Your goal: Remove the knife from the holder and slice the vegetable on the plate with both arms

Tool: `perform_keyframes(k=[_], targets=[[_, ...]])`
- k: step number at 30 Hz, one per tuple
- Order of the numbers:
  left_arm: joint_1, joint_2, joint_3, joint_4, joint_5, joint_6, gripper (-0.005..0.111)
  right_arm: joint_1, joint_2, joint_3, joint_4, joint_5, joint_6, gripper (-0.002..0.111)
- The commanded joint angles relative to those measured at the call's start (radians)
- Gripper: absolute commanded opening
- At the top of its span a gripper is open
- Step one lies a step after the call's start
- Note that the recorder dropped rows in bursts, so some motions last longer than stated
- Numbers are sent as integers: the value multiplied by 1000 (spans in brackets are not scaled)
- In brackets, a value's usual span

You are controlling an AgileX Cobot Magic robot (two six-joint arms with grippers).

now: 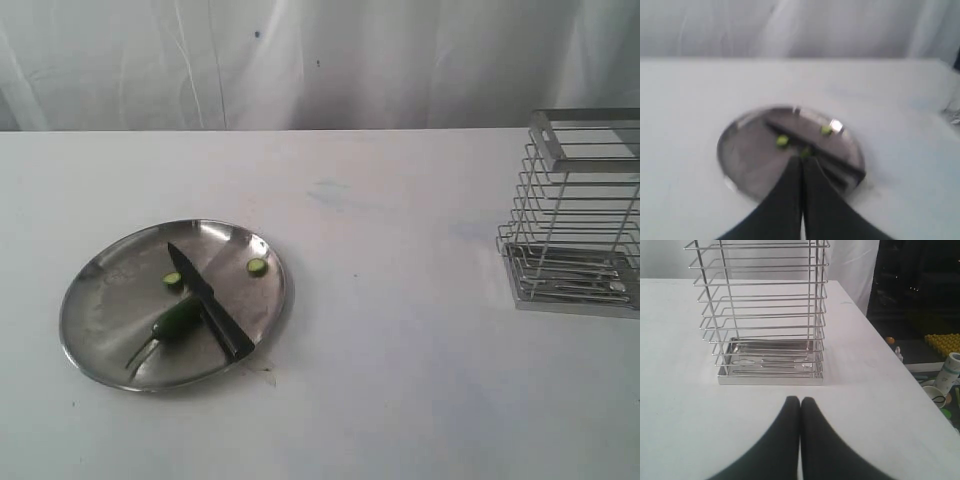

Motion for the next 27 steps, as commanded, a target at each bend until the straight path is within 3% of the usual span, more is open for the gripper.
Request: perform_keyframes(k=[1, 2, 4, 5, 6, 7, 8, 11, 16, 27], targets=[[10, -53, 190, 234, -123, -244, 0, -2, -4, 2, 2, -1, -7, 0], [10, -78, 268, 234, -251, -229, 0, -2, -4, 2, 2, -1, -7, 0], [10, -118, 385, 272, -376, -206, 0, -2, -4, 2, 2, -1, -7, 0], [10, -118, 385, 298, -345, -206, 0, -2, -4, 2, 2, -1, -7, 0], [10, -118, 385, 310, -180, -187, 0, -2, -4, 2, 2, -1, -7, 0], [10, -118, 385, 320, -97, -112, 0, -2, -4, 2, 2, -1, -7, 0], [8, -118, 385, 308, -99, -20, 0, -2, -4, 2, 2, -1, -7, 0], [8, -118, 385, 301, -99, 18, 0, -2, -4, 2, 2, -1, -7, 0], [8, -118, 385, 85, -99, 30, 0, -2, -4, 2, 2, -1, -7, 0], [8, -118, 385, 85, -100, 30, 0, -2, -4, 2, 2, -1, -7, 0]])
